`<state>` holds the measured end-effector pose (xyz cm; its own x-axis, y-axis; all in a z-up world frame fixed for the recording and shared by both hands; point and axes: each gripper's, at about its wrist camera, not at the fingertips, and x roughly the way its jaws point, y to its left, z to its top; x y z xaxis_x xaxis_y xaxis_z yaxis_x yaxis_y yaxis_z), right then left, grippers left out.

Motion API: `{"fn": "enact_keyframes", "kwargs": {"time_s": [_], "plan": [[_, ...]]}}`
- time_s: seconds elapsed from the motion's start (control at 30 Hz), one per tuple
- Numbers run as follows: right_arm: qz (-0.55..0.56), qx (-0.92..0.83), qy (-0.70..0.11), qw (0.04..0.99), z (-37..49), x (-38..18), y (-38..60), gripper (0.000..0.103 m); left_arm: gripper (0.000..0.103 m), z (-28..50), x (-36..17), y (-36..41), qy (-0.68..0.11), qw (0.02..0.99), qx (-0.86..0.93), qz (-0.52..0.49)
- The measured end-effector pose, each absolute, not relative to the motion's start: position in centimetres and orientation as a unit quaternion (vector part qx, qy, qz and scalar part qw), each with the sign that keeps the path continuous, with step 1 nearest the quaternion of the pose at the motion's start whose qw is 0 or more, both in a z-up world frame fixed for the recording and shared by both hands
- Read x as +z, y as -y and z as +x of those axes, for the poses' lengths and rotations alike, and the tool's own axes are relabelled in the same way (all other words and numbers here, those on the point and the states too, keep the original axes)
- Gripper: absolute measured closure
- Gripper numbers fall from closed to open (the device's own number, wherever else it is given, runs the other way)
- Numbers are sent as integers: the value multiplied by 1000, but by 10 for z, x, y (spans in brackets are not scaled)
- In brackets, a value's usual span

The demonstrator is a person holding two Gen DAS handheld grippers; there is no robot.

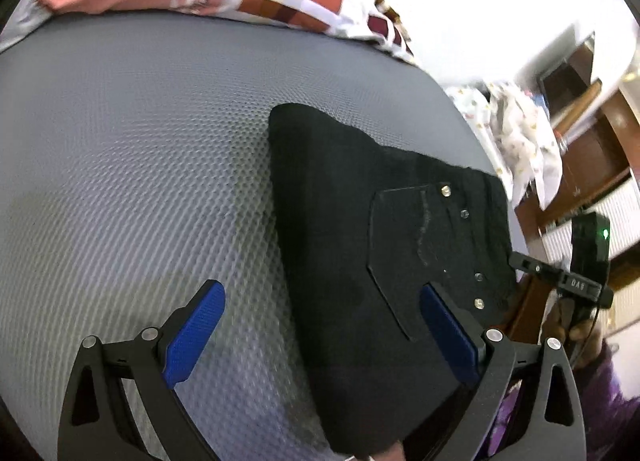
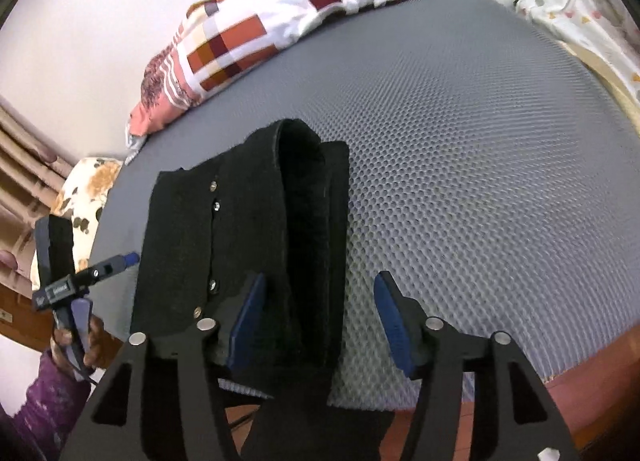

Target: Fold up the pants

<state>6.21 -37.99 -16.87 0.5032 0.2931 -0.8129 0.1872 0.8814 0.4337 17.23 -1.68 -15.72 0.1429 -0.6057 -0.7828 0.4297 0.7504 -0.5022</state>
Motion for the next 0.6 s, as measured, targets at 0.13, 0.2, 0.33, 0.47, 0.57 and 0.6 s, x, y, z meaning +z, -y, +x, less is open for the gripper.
{"fn": "enact_keyframes", "kwargs": {"time_s": [0.13, 0.2, 0.33, 0.47, 0.57, 0.6], "plan": [[277, 71, -506, 814, 82, -188, 382, 44, 6, 185, -167, 28, -560, 723, -396, -80], [291, 103, -511, 802, 89, -197, 378, 44, 6, 191, -166, 32, -561, 711, -416, -83], [294, 140, -494, 806, 92, -195, 377, 71, 6, 202, -168, 43, -566, 679, -455, -109], [305, 156, -485, 805, 84, -197, 379, 78, 7, 198, -165, 52, -550, 690, -462, -87], [305, 166, -481, 805, 75, -199, 385, 78, 18, 201, -166, 45, -551, 691, -458, -97], [299, 168, -481, 807, 76, -199, 385, 76, 20, 203, -167, 39, -553, 688, -458, -107]]}}
